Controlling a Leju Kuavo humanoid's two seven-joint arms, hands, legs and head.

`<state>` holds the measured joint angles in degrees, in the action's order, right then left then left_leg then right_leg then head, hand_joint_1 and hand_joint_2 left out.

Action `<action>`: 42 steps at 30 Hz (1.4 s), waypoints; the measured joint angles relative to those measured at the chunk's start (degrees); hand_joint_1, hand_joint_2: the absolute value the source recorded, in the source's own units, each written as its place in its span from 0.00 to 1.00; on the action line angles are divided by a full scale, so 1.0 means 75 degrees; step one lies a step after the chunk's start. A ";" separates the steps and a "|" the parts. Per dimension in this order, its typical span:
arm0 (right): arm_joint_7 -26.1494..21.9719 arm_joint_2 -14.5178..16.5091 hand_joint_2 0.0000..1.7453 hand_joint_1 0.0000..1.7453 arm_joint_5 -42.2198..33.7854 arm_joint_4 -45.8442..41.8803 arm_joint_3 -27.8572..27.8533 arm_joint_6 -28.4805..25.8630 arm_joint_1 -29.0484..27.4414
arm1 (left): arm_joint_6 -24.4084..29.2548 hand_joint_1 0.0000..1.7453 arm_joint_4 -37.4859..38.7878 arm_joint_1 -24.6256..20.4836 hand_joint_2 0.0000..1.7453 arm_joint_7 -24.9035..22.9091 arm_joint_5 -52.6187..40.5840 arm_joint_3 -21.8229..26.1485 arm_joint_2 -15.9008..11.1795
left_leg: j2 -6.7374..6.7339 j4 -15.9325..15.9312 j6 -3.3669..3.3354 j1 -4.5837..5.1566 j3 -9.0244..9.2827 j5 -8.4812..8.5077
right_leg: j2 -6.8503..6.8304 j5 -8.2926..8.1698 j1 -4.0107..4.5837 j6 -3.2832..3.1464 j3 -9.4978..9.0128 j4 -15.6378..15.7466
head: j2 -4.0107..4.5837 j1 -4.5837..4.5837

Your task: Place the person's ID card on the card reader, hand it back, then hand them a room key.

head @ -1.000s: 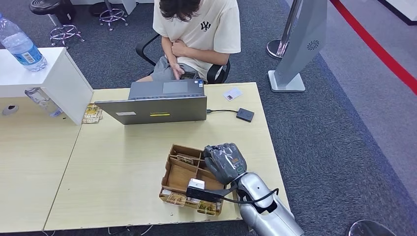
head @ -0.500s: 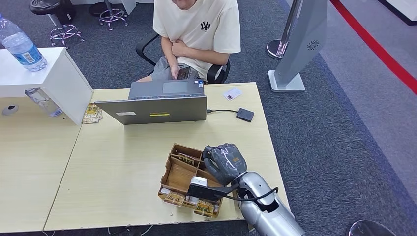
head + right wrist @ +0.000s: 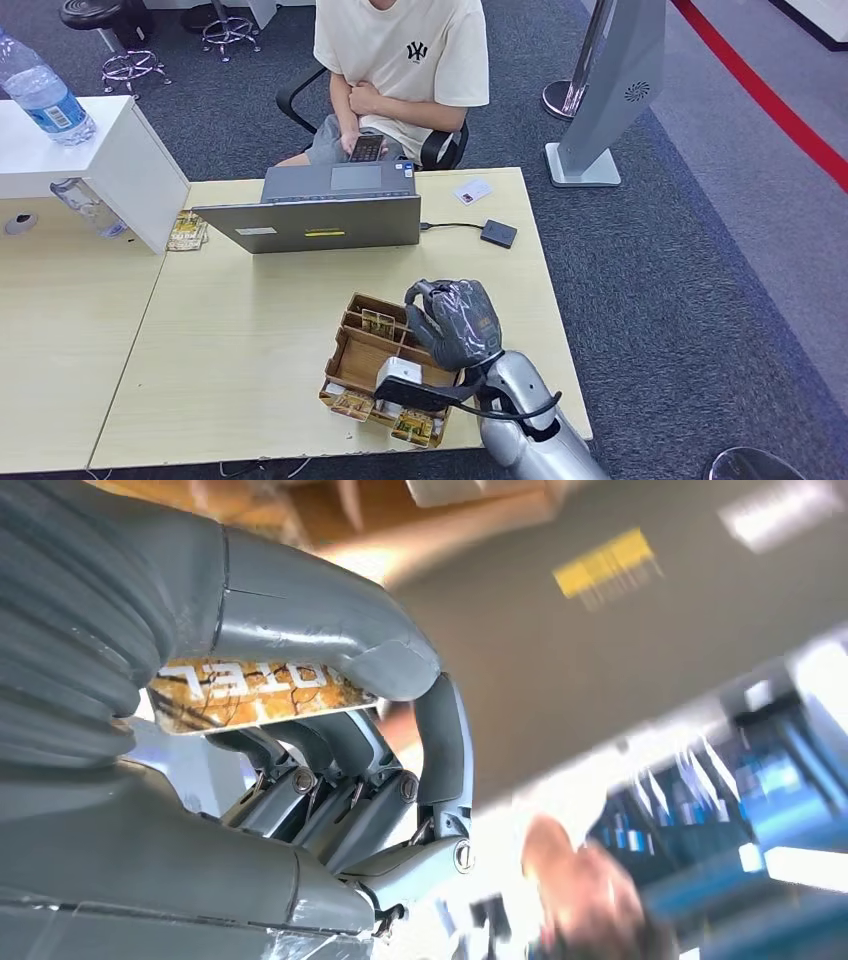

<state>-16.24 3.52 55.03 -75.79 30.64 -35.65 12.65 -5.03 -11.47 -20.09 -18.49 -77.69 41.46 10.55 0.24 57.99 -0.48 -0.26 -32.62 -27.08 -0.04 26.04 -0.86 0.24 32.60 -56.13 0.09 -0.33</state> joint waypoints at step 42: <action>-0.0900 0.0900 1.00 1.00 0.0385 -0.1404 -0.1413 -0.0524 -0.0552 | 0.0306 0.00 0.0000 -0.0231 0.00 -0.0577 -0.0329 0.0000 0.0643 | -0.0001 0.0001 0.0000 0.0001 0.0000 0.0000 | 0.0001 -0.0001 0.0000 0.0000 0.0000 0.0000 | 0.0000 0.0000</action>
<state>-22.99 10.27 57.92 -86.31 20.04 -39.58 8.51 -2.74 -11.47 -21.82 -22.82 -80.15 41.46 15.38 0.24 58.00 -0.48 -0.26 -32.62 -27.08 -0.03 26.04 -0.86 0.24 32.60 -56.13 0.09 -0.33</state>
